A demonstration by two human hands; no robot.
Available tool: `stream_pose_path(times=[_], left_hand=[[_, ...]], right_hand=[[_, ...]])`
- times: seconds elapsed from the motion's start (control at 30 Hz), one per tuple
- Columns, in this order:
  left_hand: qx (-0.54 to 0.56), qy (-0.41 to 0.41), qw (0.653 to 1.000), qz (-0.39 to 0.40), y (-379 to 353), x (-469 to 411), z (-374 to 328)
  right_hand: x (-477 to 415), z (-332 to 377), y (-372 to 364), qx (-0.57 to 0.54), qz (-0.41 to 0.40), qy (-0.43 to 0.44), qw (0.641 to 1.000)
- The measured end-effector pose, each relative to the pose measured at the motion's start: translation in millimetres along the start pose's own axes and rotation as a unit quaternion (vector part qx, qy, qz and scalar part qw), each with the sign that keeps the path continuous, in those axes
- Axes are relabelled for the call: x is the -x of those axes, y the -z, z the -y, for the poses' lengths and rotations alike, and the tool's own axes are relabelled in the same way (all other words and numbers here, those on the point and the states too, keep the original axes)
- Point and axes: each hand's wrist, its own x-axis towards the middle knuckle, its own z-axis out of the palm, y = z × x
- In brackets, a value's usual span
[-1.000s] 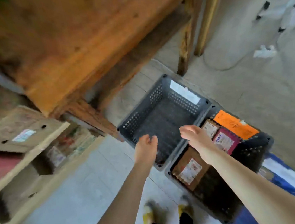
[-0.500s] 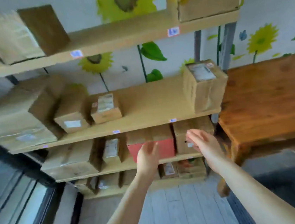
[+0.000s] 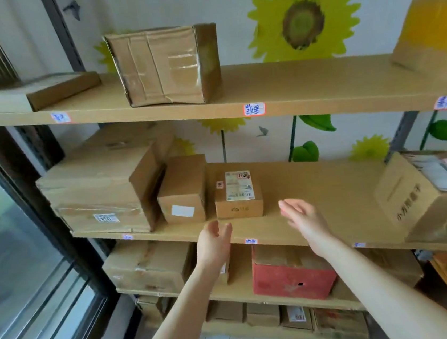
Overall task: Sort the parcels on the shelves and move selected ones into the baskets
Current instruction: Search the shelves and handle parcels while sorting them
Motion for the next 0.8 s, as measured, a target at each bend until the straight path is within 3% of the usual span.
stream_pose_path(times=[0.2,0.37,0.47,0.67,0.8], left_hand=[[-0.073,0.036,0.996,0.033,-16.0,-79.5,2.8],[-0.053,0.051,0.996,0.052,-31.7,-115.6,6.2],[-0.037,0.045,0.997,0.045,-34.3,-125.8,4.8],[0.018,0.001,0.999,0.040,-23.6,-121.0,6.1],[0.012,-0.029,0.997,0.066,-14.9,-113.6,7.3]], right_hand=[[-96.9,-11.2,-35.2,0.030,-0.032,-0.077,0.996],[-126.4,-22.7,-57.6,0.032,-0.022,-0.155,0.987],[-121.8,-26.6,-62.6,0.017,-0.010,-0.139,0.990],[-84.7,-25.2,-45.6,-0.032,-0.118,-0.096,0.988],[-60.7,-22.1,-45.8,-0.047,-0.128,-0.085,0.987]])
